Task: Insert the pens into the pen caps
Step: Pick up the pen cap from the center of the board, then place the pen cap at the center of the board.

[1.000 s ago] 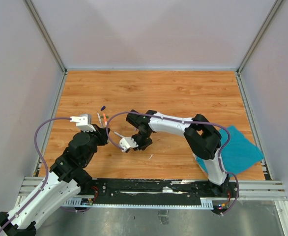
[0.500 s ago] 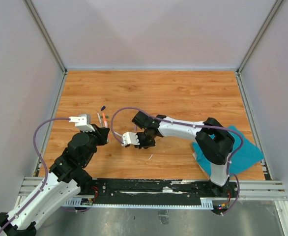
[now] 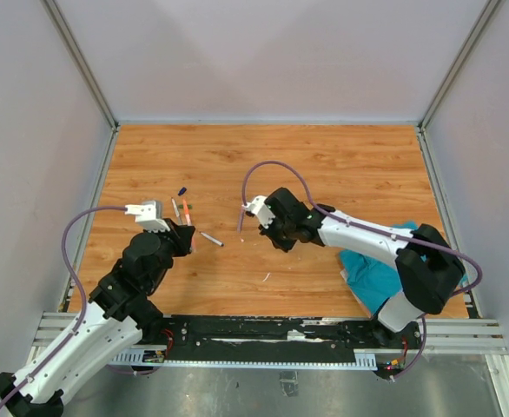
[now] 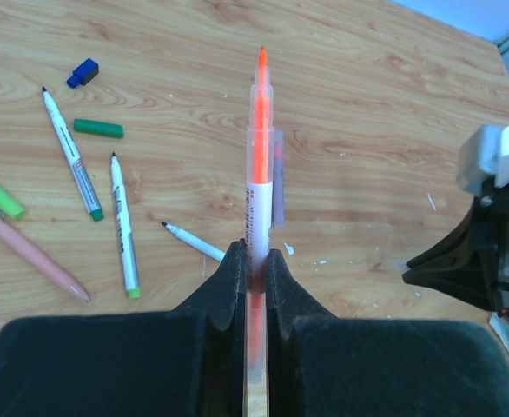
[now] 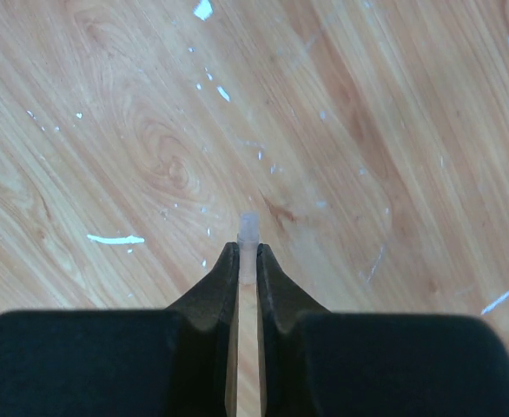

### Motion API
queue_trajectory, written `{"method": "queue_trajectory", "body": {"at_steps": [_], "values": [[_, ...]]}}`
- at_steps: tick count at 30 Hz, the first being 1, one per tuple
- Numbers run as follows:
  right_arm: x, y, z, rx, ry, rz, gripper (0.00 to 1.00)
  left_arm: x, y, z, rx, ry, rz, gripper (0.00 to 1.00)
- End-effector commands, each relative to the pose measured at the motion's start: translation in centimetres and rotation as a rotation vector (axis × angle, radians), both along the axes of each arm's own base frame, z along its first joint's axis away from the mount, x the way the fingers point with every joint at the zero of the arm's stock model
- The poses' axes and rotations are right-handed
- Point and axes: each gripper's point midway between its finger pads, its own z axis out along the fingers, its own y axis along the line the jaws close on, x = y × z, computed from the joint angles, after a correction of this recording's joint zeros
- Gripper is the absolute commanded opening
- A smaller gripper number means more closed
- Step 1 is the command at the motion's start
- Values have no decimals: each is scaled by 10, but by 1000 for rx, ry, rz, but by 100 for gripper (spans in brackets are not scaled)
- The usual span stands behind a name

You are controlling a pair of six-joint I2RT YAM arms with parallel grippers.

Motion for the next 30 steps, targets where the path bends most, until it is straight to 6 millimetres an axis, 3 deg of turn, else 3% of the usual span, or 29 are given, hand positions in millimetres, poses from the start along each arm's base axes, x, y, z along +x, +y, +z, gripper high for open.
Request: {"method": "queue_trajectory", "body": {"at_steps": [1, 7, 14, 24, 30], "values": [[10, -18, 12, 89, -34, -269, 1, 5, -7, 25, -53, -58, -13, 0], [17, -53, 21, 194, -10, -463, 1, 6, -11, 24, -53, -49, -31, 1], [0, -91, 10, 24, 77, -532, 1, 9, -13, 21, -51, -39, -30, 0], [-20, -100, -15, -147, 281, -642, 1, 8, -13, 17, -46, -31, -30, 0], [-20, -105, -28, -201, 299, -670, 1, 7, -11, 15, -41, -26, -25, 1]]}}
